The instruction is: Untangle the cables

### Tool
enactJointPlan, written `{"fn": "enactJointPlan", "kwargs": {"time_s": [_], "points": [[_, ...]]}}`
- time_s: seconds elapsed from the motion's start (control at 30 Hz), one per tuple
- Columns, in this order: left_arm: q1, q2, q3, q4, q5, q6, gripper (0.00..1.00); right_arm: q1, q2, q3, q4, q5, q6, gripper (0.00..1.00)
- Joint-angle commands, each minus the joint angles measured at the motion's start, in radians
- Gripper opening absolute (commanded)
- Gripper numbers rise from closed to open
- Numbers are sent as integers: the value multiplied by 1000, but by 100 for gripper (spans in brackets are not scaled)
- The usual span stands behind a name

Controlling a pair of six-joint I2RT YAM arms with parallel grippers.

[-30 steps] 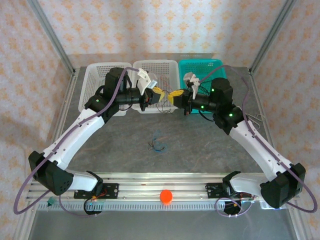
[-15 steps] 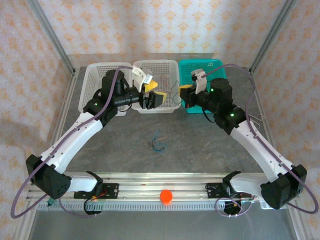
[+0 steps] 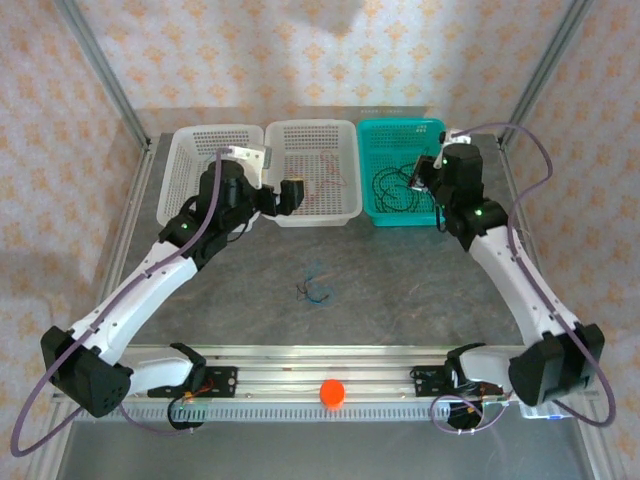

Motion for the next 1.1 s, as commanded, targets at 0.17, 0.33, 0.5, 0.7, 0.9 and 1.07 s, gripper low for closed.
{"fn": "enactJointPlan", "kwargs": {"time_s": [0.17,0.33,0.5,0.7,0.9,1.07], "points": [[2,-8,-130,8,-65,-99,99,-95,223,138,-13,-41,32,0],[1,-24,-259,90,-3,-160,99,-137,381,230,-6,-78,44,0],[-20,-57,-389,180,21,-216,99,-145,541,348,-55,-127,17,0],[-59,-69,-482,226,-3,-263,99,-145,645,428,-84,-166,14,18],[-76,-96,-528,245,45,-215,94,-145,635,441,-99,-174,4,39],[-82,-83,-528,239,128,-167,85,-138,555,434,-121,-226,-29,38]]}}
